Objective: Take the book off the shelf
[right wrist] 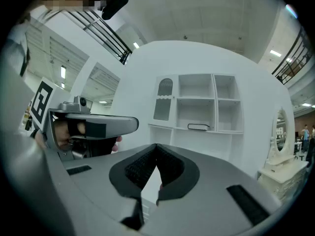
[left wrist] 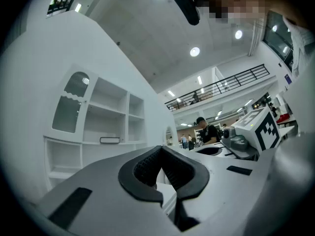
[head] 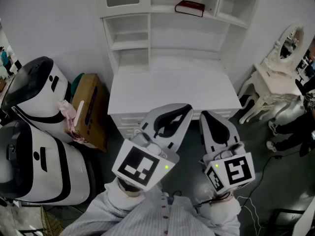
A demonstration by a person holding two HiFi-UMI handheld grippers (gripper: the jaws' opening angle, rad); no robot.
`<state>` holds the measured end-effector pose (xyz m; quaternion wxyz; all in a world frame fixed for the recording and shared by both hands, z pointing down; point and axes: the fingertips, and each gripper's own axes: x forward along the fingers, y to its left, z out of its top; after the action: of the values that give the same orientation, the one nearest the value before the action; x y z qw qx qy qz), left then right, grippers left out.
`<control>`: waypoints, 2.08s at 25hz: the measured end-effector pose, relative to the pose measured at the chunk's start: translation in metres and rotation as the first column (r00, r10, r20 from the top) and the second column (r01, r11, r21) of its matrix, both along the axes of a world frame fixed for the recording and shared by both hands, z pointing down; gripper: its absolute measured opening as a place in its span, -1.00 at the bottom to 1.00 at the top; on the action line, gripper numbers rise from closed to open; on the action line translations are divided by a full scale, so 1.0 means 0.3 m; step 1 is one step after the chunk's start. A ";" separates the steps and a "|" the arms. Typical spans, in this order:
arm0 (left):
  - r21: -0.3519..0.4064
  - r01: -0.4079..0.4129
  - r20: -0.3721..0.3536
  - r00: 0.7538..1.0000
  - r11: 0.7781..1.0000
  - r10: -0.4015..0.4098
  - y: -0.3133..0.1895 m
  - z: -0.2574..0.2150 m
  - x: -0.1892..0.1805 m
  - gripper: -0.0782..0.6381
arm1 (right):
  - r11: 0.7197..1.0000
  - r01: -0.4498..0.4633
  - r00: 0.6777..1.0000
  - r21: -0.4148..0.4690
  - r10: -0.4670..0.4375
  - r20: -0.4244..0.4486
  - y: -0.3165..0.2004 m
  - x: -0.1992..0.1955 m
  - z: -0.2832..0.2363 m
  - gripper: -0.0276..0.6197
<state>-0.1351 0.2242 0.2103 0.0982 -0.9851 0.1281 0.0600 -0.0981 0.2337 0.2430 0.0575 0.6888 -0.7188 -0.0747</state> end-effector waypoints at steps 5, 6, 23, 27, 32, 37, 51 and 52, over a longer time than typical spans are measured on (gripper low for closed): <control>0.004 -0.003 0.007 1.000 1.000 0.003 -0.052 0.010 0.016 -0.75 | 1.000 -0.006 1.000 0.006 0.006 0.004 -0.045 0.009 -0.001 -0.87; 0.003 -0.003 0.008 1.000 1.000 0.003 -0.065 0.013 0.020 -0.75 | 1.000 -0.008 1.000 0.008 0.008 0.003 -0.056 0.012 -0.003 -0.87; -0.005 0.025 0.023 0.999 1.000 -0.025 -0.361 0.059 0.019 -0.75 | 0.999 -0.043 0.999 0.026 0.043 -0.019 -0.294 0.051 -0.010 -0.87; -0.012 0.020 0.031 0.999 1.000 -0.019 -0.407 0.068 0.013 -0.75 | 0.998 -0.054 0.998 0.023 0.055 -0.025 -0.333 0.050 -0.016 -0.87; -0.023 0.011 0.033 0.999 1.000 -0.010 -0.454 0.081 0.031 -0.75 | 0.998 -0.070 0.997 0.002 0.070 -0.025 -0.368 0.071 -0.005 -0.87; -0.024 0.016 0.042 0.999 1.000 -0.015 -0.490 0.096 0.059 -0.75 | 0.997 -0.077 0.997 -0.011 0.077 -0.020 -0.395 0.104 0.015 -0.87; 0.022 0.053 0.058 0.997 0.998 -0.054 -0.623 0.109 0.341 -0.75 | 0.999 -0.045 0.999 0.015 0.045 0.010 -0.515 0.392 0.043 -0.87; 0.028 0.056 0.065 0.996 0.998 -0.058 -0.638 0.109 0.374 -0.75 | 0.999 -0.042 0.999 0.018 0.042 0.013 -0.528 0.425 0.042 -0.87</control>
<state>-0.0228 0.0329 0.2431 0.1169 -0.9811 0.1520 0.0264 0.0293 0.0751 0.2557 0.0482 0.7046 -0.7039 -0.0755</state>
